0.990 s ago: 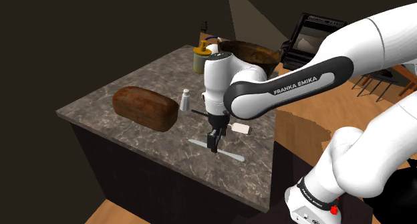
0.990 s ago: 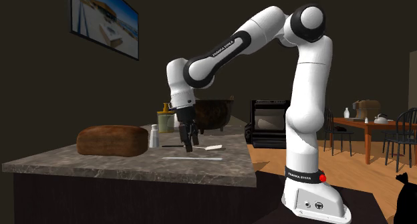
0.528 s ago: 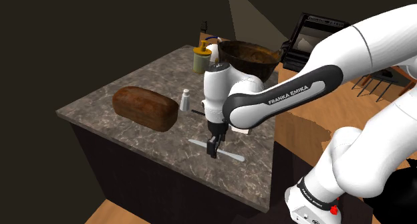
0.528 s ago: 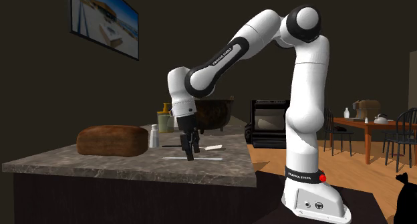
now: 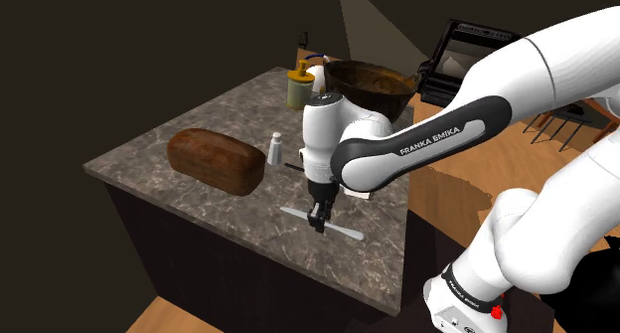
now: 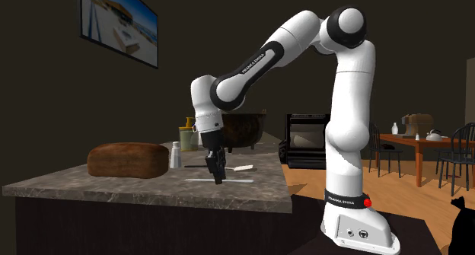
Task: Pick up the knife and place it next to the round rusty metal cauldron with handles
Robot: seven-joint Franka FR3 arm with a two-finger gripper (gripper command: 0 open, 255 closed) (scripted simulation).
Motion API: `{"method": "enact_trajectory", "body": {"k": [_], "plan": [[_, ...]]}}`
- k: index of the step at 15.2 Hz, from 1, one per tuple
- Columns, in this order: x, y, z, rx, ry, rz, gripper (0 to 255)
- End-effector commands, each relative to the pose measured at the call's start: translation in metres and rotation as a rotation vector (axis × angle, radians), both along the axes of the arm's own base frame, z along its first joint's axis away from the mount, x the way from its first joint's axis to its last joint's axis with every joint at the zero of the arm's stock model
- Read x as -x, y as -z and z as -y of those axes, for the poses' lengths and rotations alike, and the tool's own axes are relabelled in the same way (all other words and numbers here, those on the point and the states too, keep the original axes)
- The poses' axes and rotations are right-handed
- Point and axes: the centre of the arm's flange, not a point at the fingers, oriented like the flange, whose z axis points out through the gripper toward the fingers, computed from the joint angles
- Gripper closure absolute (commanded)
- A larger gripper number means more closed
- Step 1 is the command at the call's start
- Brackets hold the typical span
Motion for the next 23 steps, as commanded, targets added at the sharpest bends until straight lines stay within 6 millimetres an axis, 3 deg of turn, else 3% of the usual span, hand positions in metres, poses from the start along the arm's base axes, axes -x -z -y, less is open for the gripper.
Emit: {"method": "enact_trajectory", "body": {"k": [1,8,23], "plan": [[0.000,0.004,0.004,0.013,-0.002,-0.004,255],[0.000,0.004,0.004,0.013,-0.003,-0.004,255],[0.000,-0.075,0.004,0.013,-0.002,-0.004,255]]}}
